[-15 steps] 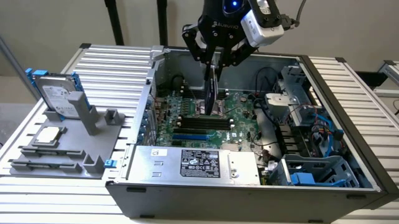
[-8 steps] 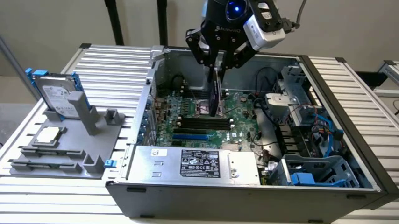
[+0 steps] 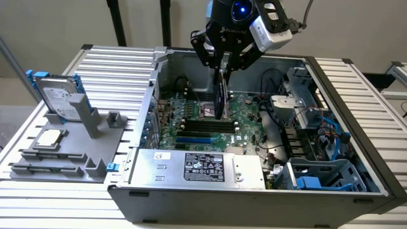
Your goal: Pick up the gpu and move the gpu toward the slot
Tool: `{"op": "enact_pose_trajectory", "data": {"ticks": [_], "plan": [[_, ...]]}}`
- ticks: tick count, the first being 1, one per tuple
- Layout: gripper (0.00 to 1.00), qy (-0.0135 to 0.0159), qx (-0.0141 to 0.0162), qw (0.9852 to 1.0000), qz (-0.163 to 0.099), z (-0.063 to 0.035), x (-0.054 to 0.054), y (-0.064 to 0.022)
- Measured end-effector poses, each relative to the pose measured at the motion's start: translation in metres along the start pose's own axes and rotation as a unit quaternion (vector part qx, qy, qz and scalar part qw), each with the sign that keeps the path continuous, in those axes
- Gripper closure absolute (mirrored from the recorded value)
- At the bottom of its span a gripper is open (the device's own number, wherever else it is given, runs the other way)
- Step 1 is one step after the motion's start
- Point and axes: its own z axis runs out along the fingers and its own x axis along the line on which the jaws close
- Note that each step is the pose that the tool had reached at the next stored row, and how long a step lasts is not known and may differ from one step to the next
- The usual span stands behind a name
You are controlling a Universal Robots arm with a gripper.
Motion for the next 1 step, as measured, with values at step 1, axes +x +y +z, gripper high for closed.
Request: {"op": "enact_pose_trajectory", "data": {"ticks": [1], "plan": [[0.73,0.0,0.0,1.0,0.0,0.0,0.0,0.0]]}}
